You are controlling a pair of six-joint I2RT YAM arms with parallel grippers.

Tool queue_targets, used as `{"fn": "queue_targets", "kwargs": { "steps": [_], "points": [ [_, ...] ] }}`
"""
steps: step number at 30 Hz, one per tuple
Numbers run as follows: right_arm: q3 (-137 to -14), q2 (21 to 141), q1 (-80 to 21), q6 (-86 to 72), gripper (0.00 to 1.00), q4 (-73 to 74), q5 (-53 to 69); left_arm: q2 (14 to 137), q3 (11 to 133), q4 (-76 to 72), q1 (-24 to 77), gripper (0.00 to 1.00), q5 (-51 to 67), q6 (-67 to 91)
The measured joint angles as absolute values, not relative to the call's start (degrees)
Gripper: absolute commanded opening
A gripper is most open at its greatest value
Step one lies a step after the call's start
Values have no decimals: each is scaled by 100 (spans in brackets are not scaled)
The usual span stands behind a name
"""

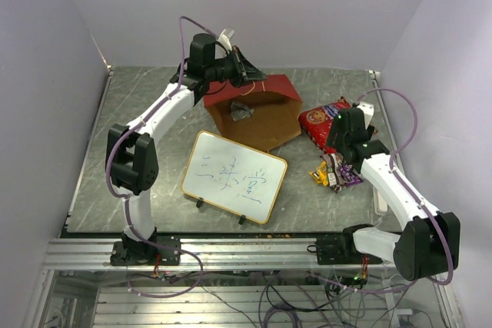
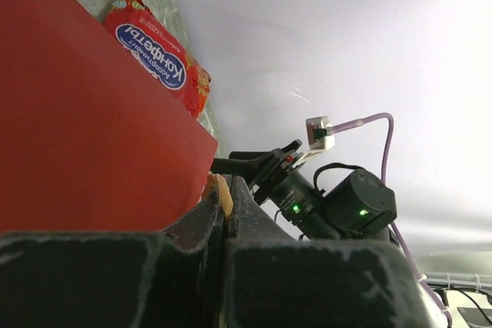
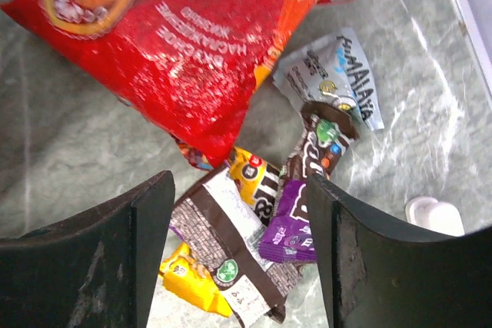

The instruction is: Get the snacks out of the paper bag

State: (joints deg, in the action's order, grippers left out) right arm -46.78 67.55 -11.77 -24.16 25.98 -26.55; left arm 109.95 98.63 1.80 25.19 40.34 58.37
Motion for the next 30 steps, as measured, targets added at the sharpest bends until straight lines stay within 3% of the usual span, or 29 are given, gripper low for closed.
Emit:
{"fn": "queue_targets", "kwargs": {
  "steps": [5,11,19,25,30],
  "points": [
    [-4801,6657,-1168,-2165,76,2359,-2303,10995,9863,172,2519,7,4034,5854],
    [-4768,6657,-1168,-1822,100,1564,-1063,10995,9863,180,2519,7,4034,5852],
    [-4923,7282,-1734,-1070,100,-113,591,10995,9863,217,2519,7,4034,5852],
    [-4987,7585,-2823,427,100,-628,1055,10995,9863,307,2519,7,4036,5826],
    [-4965,7819,-3111,1378,100,-1109,1288,10995,9865,303,2519,7,4080,5854]
  ]
}}
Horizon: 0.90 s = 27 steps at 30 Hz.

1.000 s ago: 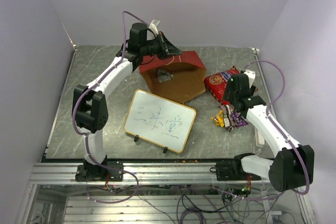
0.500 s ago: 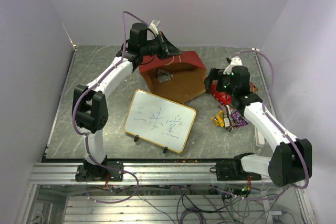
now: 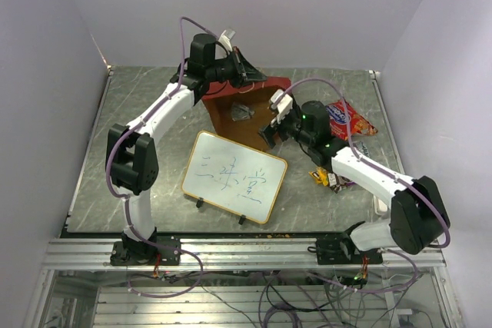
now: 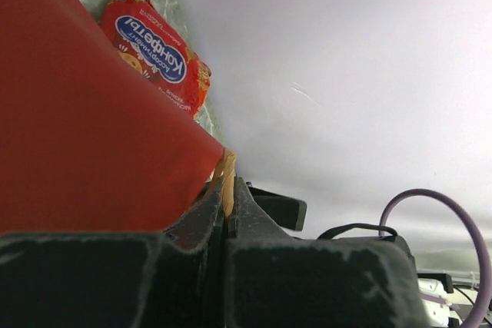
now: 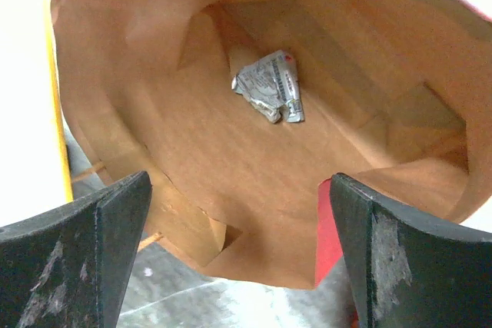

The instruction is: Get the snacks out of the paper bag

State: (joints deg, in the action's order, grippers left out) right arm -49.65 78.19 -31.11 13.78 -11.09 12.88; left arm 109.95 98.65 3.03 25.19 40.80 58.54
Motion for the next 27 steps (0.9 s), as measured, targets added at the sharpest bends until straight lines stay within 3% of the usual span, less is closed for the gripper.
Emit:
{"fn": "queue_targets", "kwargs": {
  "steps": [11,21,27],
  "points": [
    [-4831,8409,-3162,4084,94,-1520,2231,11043,10274,397,2519,7,4189,5815],
    [-4525,8246,-3162,4941,76,-1673,2453,11238,10320,405,2519,7,4259,5863],
    [-4908,9083,-3164,5172,70,-1992,2554,11358,10571,410,2519,7,4318,5896]
  ]
}}
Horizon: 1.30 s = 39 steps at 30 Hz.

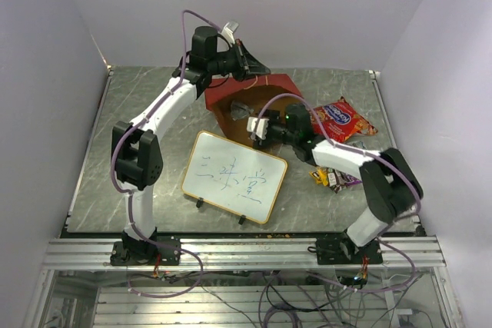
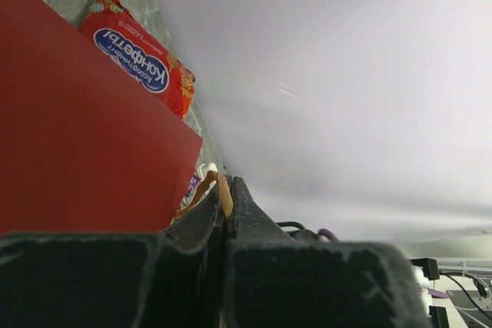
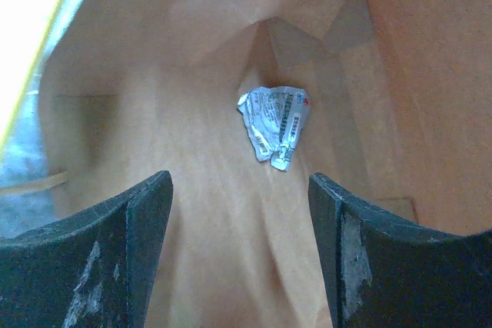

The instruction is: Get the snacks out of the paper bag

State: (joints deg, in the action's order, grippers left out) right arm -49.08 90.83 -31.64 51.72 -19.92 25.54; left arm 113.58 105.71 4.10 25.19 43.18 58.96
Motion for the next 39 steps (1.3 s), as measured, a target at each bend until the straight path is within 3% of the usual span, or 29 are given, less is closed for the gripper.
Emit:
{"fn": "queue_targets", "kwargs": {
  "steps": [14,18,23,26,35,36,37,39],
  "points": [
    [-7334,11928,-3162,5666,77,-2115,2191,11454,10849,604,2517,7,4532,5894],
    [-7736,12451,-3155,5760,85,-1990,2117,11469,10851,604,2506,7,4580,5905],
    [-8239,12879,-3135,5492,84,-2067,2045,11528,10871,578,2495,7,4654,6012],
    [-8390,13067,-3111,5238,76,-2196,1966,11531,10871,556,2495,7,4674,6080],
    [-8392,13297,-3039,4584,37,-2582,1688,11531,10871,598,2451,7,4674,6071],
    [-8392,13297,-3030,4543,29,-2580,1688,11528,10871,607,2445,7,4672,6071],
    [-8392,13297,-3020,4495,13,-2582,1691,11531,10871,604,2432,7,4672,6075],
    [-8392,13294,-3006,4403,4,-2587,1708,11528,10853,545,2394,7,4670,6141]
  ]
}}
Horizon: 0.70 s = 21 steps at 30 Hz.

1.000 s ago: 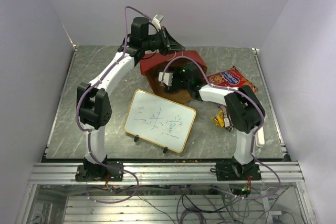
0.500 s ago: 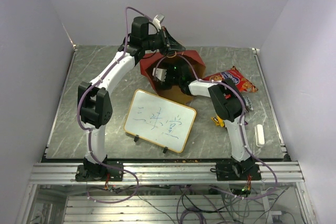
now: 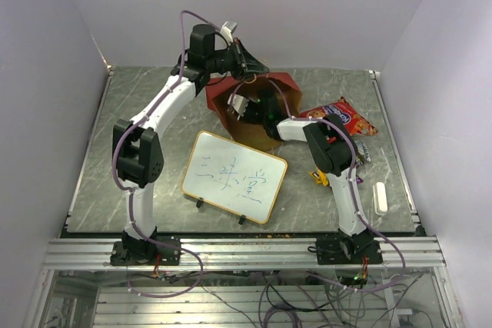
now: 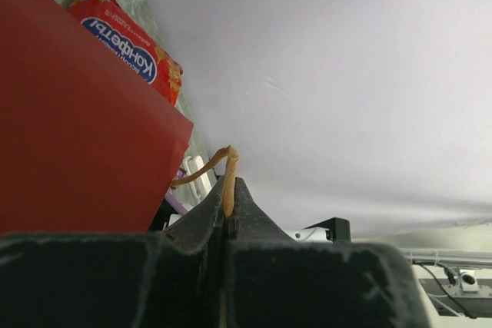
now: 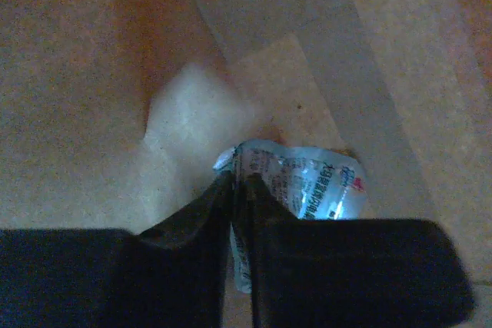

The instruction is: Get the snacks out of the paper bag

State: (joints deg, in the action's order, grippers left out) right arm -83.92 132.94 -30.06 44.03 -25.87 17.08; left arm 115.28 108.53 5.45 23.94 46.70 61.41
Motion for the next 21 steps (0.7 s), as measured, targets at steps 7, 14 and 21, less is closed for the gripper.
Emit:
{"fn": "queue_targets", "kwargs": {
  "steps": [7,14,21],
  "points": [
    [-8121,12886,-3004,3706,0,-2578,1741,11487,10403,-143,2123,7,4574,6934],
    [-7260,11813,-3006,3225,0,-2661,1831,11487,10418,-486,2040,7,4364,7428],
    [-6265,10672,-3037,2891,0,-2716,2119,11487,10418,-867,2047,7,4130,7983]
  ]
}}
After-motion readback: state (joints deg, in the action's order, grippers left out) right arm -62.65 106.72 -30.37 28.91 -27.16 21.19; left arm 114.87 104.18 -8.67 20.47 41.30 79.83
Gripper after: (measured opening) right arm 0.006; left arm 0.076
